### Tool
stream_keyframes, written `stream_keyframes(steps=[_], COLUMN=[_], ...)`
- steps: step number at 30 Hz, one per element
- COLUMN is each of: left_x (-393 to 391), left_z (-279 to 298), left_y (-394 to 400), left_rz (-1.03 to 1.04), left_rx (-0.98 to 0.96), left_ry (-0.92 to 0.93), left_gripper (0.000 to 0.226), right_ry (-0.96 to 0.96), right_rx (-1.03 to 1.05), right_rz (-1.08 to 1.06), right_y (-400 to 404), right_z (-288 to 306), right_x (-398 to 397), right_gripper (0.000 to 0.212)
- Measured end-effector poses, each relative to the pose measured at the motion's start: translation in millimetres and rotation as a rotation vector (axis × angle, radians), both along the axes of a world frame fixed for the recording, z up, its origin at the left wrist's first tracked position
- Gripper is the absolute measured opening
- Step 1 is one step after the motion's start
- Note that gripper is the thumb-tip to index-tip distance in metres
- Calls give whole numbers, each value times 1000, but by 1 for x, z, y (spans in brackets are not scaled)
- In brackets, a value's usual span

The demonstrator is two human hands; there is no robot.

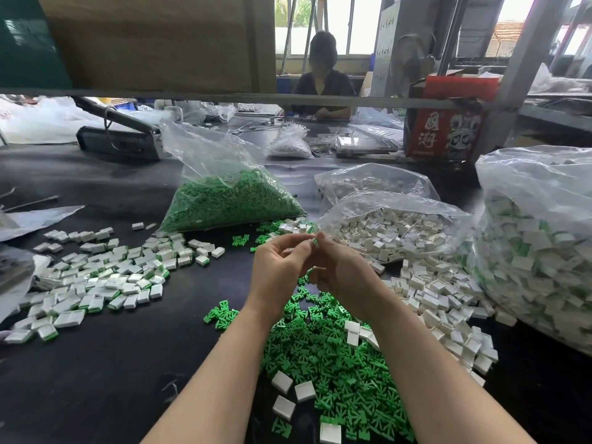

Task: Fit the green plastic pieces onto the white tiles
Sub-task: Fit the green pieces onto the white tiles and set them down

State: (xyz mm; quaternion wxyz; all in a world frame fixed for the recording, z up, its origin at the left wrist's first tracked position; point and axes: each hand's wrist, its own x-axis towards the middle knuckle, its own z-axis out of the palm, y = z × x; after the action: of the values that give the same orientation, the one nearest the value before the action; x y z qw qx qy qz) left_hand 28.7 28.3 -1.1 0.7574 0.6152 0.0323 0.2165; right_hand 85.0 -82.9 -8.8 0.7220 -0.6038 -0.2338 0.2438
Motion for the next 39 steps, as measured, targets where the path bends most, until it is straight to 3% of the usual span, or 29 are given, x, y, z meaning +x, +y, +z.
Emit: stream_keyframes(steps=[4,11,17,22,25,32,39], left_x=[1,3,2,2,3,4,4], left_z=[2,-2,0,2,2,0,0], left_y=[-1,-3,-8,-12,-16,-17,-16], left_rz=[98,138,64,-1,-16,-39,-37], left_rx=[95,108,-69,-225,-281,-296,-274], left_ry=[33,43,86,106,106,95,88], left_gripper=[12,21,18,24,27,26,26], right_ry=[5,-1,-112,-148,-153,-188,-215], right_rx=[-2,-44,-126,-99,-82,-83,-102], right_rz=[41,103,67,17,-20,-48,-87], right_y=[0,0,1,6,7,7,7], right_z=[-2,-1,-1,-5,-6,-9,-10], right_x=[1,-5,-9,-8,-7,-6,-7], right_gripper=[41,65,70,48,57,43,61])
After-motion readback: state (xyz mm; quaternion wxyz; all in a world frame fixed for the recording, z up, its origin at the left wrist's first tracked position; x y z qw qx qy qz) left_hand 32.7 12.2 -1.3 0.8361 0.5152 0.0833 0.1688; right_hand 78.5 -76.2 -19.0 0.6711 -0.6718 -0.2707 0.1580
